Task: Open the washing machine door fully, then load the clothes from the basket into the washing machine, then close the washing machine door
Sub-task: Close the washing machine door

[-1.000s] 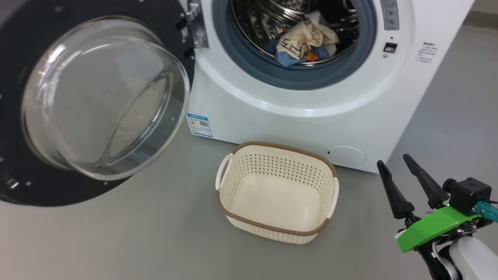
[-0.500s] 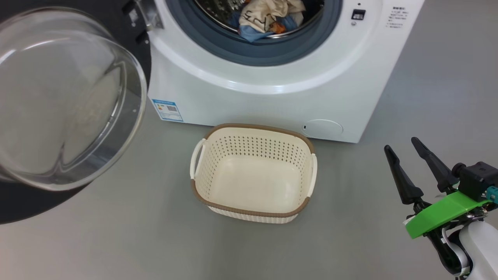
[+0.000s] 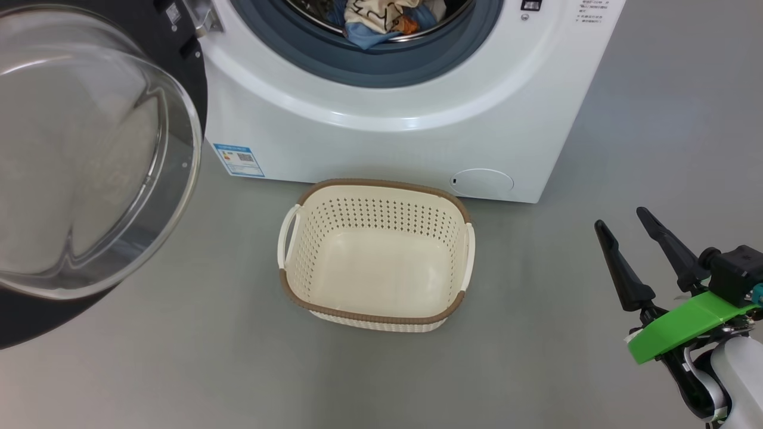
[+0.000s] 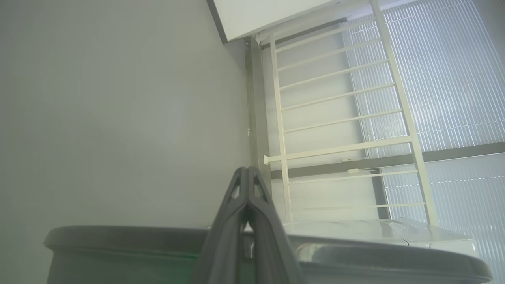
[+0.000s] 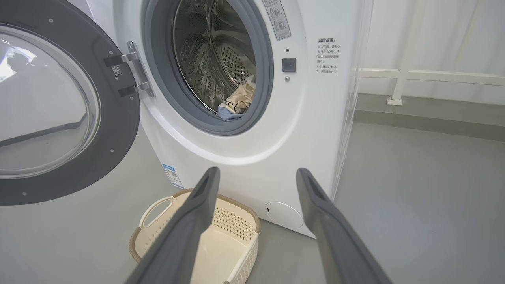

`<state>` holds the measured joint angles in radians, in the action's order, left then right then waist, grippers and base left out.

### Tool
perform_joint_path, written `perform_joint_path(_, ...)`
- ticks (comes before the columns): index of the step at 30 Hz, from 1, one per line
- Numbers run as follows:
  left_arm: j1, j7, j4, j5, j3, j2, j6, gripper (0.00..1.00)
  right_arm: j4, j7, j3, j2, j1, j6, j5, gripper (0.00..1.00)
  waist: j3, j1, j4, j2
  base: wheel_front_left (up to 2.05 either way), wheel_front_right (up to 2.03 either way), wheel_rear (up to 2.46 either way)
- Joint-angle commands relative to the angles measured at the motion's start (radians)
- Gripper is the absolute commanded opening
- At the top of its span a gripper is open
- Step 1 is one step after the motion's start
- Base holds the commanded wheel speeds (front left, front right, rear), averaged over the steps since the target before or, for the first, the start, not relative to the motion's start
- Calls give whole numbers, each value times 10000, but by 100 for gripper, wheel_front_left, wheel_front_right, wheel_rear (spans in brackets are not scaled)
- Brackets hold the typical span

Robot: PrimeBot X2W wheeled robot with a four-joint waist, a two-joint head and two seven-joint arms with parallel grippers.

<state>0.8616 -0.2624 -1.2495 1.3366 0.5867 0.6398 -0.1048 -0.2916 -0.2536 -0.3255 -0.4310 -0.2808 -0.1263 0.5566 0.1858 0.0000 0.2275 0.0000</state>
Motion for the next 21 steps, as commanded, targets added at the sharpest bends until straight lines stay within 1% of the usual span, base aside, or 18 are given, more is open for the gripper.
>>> perform_joint_path(1,128,-409,125,-20,-85,645,-24,0,228,-82,-122,-186,-173,-44,-107,100,-54,0,33,0,0,0,0)
perform_joint_path(7,101,-2232,17,-307,-735,569,-111,0,219,-82,-114,-70,-88,-44,-88,100,-294,0,174,0,0,0,0)
perform_joint_path(12,-72,-3182,144,-517,-1155,521,-197,0,179,-82,-78,81,-7,-44,-73,100,-517,0,303,0,0,0,0)
perform_joint_path(15,-228,-3792,320,-529,-1331,391,-232,0,154,-82,-43,179,39,-44,-55,100,-651,0,383,0,0,0,0)
perform_joint_path(21,-794,-4950,1223,-528,-1743,81,-254,0,109,-82,44,393,214,-44,-32,100,-969,0,569,0,0,0,0)
